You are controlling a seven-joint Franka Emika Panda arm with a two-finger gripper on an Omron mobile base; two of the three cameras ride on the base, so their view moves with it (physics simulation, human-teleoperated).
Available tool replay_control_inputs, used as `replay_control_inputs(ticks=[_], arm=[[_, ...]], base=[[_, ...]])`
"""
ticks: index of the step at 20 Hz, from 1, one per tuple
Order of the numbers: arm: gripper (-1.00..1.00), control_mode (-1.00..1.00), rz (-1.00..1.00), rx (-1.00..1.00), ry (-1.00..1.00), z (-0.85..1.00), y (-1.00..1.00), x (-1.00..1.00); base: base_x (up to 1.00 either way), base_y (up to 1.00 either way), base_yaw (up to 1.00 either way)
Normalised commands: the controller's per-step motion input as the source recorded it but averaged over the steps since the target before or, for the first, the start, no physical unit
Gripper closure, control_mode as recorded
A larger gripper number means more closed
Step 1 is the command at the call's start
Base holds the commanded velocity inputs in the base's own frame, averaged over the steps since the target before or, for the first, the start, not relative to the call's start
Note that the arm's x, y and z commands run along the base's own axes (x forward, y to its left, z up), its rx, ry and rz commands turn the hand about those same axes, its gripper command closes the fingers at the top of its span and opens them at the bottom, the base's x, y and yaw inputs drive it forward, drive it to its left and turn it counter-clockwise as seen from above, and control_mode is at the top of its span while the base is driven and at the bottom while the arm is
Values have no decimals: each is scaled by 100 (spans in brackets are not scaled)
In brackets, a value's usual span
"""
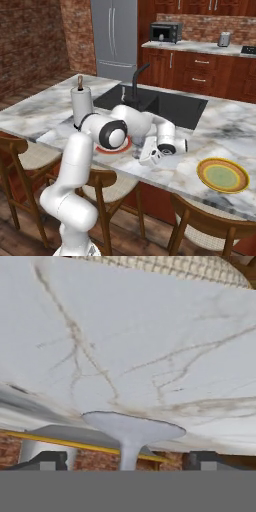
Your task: Retrieve the wine glasses from the counter and place one next to each plate.
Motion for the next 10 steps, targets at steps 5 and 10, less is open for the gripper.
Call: replay_control_inputs(ticks=[5,10], arm=[[-100,-100,-3,0,0,23,-25,-16],[-100,-100,-13,0,-4,45,-31,-40]], base=[[0,0,0],[0,0,0]])
